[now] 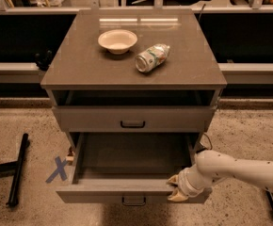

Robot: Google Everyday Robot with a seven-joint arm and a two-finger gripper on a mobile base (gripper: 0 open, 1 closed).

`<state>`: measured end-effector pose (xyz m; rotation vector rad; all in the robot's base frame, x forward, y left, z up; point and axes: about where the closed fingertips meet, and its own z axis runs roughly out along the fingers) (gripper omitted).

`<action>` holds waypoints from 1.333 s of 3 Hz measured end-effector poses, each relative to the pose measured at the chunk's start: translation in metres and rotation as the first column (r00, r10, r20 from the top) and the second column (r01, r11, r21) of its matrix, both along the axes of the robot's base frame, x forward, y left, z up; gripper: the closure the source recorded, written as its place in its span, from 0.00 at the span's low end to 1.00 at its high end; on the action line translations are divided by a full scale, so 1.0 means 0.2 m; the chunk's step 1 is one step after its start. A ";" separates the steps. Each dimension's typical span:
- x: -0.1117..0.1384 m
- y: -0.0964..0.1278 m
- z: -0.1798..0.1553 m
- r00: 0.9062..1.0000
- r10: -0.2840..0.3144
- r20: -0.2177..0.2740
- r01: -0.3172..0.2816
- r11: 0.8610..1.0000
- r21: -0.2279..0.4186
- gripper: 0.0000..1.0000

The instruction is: Open middle drawer

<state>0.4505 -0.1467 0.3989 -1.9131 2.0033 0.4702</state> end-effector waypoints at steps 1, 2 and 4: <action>0.00 0.00 0.01 1.000 0.000 0.000 0.000 1.000 0.000 1.00; -0.01 0.01 0.00 1.000 0.002 -0.004 -0.002 1.000 0.001 0.75; -0.02 0.02 -0.01 1.000 0.006 -0.009 -0.006 1.000 0.003 0.29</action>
Offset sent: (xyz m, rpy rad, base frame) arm 0.0000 0.0000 0.0023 0.0000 0.0001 0.0000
